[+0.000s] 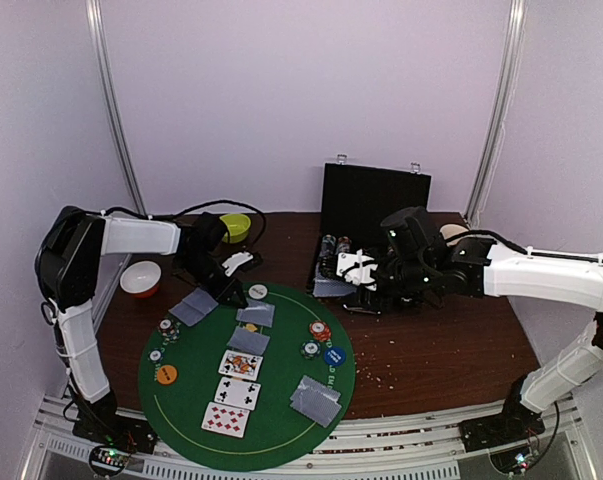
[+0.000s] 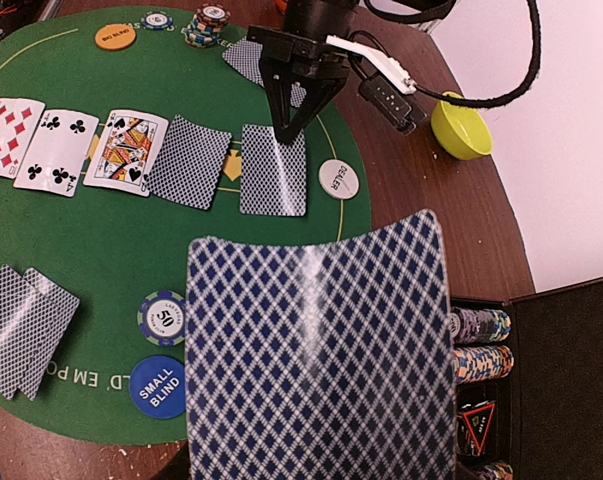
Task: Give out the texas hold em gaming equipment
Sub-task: Place the poker card in the community card area, then place the face-down deck piles at the center of the board.
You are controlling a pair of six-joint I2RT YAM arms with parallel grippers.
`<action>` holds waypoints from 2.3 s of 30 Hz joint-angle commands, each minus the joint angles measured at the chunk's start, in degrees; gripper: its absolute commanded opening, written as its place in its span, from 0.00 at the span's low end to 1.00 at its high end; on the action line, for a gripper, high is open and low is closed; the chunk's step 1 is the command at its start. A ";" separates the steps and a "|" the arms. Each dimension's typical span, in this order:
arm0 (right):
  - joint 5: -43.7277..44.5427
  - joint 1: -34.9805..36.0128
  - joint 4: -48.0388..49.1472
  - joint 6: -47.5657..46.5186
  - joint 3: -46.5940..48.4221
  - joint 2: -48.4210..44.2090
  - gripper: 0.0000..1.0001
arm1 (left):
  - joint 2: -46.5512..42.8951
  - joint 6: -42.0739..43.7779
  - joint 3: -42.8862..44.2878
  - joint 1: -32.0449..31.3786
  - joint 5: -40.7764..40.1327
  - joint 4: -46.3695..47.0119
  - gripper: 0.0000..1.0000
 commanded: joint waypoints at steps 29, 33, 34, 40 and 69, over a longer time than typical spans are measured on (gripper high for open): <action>0.60 0.10 -0.60 0.08 -0.13 -1.60 0.48 | 1.23 -0.99 3.76 -0.78 -7.25 -1.00 0.43; 1.20 -0.10 -0.77 0.16 -0.75 -1.86 0.48 | -1.87 -3.94 5.72 -0.65 -9.72 -1.80 0.51; 1.26 -0.42 -0.78 0.23 -1.22 -1.95 0.48 | -2.92 -5.10 6.03 -0.54 -9.99 -1.65 0.54; 1.08 -4.70 -3.18 -0.22 -5.35 -2.39 0.49 | -10.38 -10.58 6.13 0.47 -10.35 0.76 0.59; -0.69 -10.03 -7.49 0.03 -19.40 8.89 0.52 | -31.87 -11.70 -0.15 7.67 -17.01 2.03 0.66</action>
